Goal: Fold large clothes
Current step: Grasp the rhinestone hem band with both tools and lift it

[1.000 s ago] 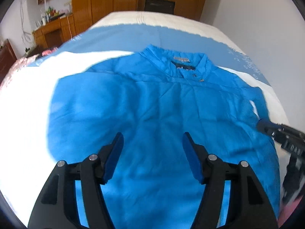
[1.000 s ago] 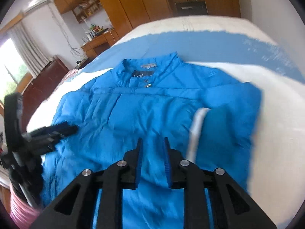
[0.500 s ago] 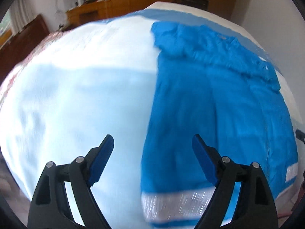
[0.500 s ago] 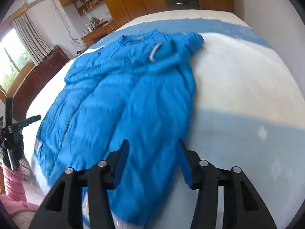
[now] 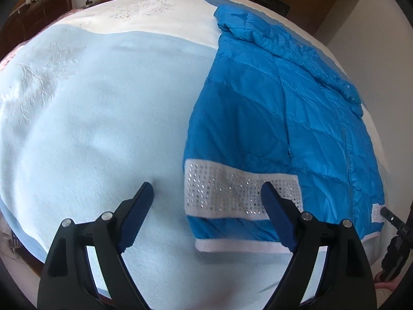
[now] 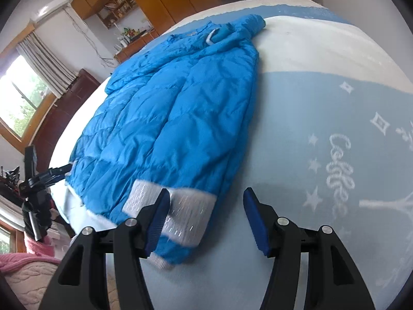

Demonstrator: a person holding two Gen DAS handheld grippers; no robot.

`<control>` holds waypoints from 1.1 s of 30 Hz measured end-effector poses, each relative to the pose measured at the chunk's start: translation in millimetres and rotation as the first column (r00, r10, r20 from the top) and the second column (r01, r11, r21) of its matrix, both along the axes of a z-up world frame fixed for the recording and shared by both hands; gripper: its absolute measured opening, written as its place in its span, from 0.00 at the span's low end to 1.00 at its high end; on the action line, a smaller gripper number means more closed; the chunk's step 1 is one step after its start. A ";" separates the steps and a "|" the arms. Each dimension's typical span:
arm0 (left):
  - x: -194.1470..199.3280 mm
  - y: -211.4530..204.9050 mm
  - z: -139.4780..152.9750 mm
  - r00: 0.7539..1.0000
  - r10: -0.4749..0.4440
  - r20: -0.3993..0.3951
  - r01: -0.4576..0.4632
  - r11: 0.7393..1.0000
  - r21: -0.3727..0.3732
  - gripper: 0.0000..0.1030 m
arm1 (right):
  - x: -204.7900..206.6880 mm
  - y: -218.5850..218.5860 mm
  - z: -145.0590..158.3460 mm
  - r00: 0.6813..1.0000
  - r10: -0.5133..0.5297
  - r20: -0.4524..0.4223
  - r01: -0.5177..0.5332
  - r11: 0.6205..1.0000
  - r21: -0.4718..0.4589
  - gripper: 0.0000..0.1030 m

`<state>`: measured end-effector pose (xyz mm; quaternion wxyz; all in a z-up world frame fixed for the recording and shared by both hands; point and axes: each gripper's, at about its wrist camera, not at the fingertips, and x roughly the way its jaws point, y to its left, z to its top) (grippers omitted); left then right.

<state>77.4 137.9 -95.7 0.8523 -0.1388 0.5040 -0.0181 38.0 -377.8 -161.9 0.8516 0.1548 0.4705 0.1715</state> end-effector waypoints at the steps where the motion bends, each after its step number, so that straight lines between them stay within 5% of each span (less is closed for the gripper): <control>1: 0.0 -0.4 0.2 1.000 0.000 0.000 0.000 1.000 -0.003 0.82 | -2.8 0.9 -1.2 1.000 0.004 -0.005 -0.004 1.000 0.013 0.59; 9: -4.0 -10.3 -1.4 0.999 -0.040 0.015 0.041 0.997 -0.067 0.83 | -6.6 9.7 -7.8 0.997 0.068 -0.018 -0.066 0.992 0.104 0.59; 12: -4.3 -18.0 -0.8 0.999 -0.049 0.020 0.051 0.996 -0.077 0.66 | -6.4 16.5 -11.5 0.996 0.087 -0.002 -0.086 0.990 0.110 0.52; 16: -6.8 -22.1 1.1 0.999 -0.029 0.025 0.030 0.998 -0.059 0.36 | -7.0 16.9 -14.4 0.995 0.098 -0.010 -0.096 0.985 0.143 0.23; 19: -11.7 -15.7 5.2 0.999 -0.008 0.045 0.012 0.996 -0.083 0.17 | -7.2 14.1 -12.6 0.995 0.097 -0.003 -0.095 0.982 0.163 0.14; 27: -36.6 -7.7 19.1 0.995 -0.032 0.090 0.045 0.989 -0.141 0.11 | -29.9 11.3 5.0 0.985 0.153 0.075 -0.162 0.977 0.138 0.10; 33: -37.4 2.2 6.9 0.997 -0.012 0.080 0.028 0.979 -0.202 0.11 | -28.9 3.6 -3.4 0.988 0.150 0.045 -0.155 0.975 0.160 0.10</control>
